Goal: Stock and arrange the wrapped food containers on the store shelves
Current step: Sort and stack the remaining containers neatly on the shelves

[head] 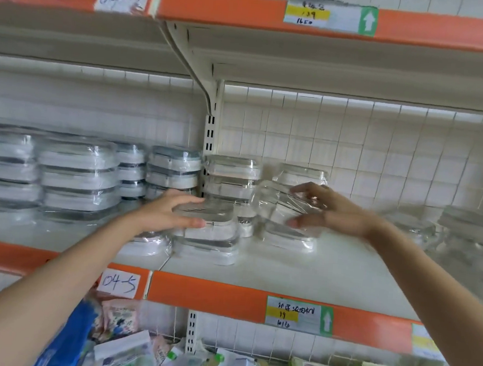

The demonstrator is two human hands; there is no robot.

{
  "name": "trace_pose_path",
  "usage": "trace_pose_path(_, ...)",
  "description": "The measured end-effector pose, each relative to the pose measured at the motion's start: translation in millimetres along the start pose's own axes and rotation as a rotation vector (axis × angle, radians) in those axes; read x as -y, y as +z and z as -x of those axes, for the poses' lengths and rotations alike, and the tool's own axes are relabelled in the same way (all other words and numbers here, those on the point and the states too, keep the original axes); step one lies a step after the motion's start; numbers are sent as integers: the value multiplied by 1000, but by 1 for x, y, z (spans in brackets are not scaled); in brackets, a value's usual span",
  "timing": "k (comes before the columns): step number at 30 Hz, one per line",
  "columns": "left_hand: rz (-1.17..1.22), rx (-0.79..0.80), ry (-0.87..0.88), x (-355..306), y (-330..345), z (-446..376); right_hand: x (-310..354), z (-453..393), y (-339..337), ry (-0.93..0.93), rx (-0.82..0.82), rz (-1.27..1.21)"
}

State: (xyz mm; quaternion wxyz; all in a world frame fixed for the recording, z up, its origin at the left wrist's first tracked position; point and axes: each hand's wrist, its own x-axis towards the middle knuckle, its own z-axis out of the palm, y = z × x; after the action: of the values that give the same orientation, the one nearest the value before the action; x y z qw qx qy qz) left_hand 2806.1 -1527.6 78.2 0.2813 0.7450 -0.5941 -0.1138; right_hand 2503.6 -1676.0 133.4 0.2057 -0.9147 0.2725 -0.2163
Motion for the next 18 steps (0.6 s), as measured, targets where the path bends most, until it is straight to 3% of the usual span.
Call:
trace_pose_path(3,-39,33,-9,1,1,-2,25,-24,30,-83,-48,-21)
trace_pose_path(9,73,-115,-51,-12,21,-9,57,-59,56,-147,-93,-5)
trace_pose_path(13,173,-75,-81,2,-2,4,55,-70,74,-122,17,170)
trace_pose_path(18,193,-221,-4,13,-31,21,57,-75,79,-120,-70,308)
